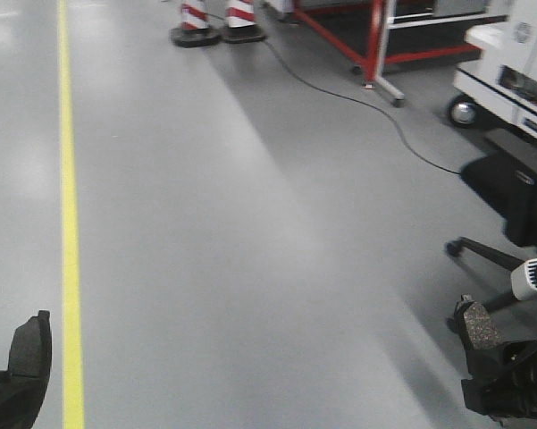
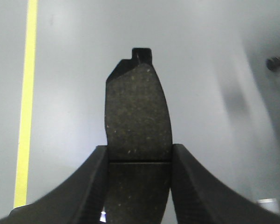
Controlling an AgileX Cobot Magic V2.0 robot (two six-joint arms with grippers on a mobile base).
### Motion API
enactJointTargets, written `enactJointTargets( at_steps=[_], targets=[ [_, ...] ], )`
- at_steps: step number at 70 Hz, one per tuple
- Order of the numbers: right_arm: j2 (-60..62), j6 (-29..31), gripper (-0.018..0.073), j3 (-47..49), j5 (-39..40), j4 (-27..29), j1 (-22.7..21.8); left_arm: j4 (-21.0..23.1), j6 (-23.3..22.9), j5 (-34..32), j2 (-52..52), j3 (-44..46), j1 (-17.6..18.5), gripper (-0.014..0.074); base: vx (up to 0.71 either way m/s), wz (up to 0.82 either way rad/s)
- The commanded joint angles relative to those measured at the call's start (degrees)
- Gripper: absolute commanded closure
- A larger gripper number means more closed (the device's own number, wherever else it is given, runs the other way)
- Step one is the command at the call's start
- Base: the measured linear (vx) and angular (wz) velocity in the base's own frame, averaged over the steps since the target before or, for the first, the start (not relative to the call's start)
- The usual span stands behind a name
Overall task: Move and align brake pads A on conveyor
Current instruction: 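Drive along the yellow floor line holding both pads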
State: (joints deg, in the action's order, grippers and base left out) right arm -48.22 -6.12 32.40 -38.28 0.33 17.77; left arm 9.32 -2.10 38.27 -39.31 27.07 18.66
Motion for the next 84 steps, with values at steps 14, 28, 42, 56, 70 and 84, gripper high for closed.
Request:
enactJointTargets(
  at_steps=[14,28,42,56,70,84],
  targets=[
    [0.51,0.40,0.0501,1.57,3.87,-0.33,-0.05,0.63,-0.01,-3.85,0.15,1.70,0.17,0.0513,0.07,0.54],
    [0.51,0.40,0.0501,1.57,3.87,-0.33,-0.05,0.68,-0.01,-3.85,0.15,1.70,0.17,0.0513,0.10,0.44],
    [0.51,0.40,0.0501,1.57,4.01,-0.33,-0.05,0.67,-0.01,-3.80,0.15,1.70,0.17,0.0513,0.14,0.30],
    [0.51,0.40,0.0501,1.57,3.88,-0.33,-0.05,0.67,-0.01,-3.80,0.15,1.70,0.17,0.0513,0.21,0.19],
    [0.51,0.40,0.0501,1.57,3.88,-0.33,-0.05,0.67,-0.01,-3.66,0.15,1.70,0.17,0.0513,0.30,0.13],
    [0.51,0.40,0.0501,1.57,3.88,-0.33,-0.05,0.67,-0.01,-3.66,0.15,1.70,0.17,0.0513,0.40,0.05]
  ],
)
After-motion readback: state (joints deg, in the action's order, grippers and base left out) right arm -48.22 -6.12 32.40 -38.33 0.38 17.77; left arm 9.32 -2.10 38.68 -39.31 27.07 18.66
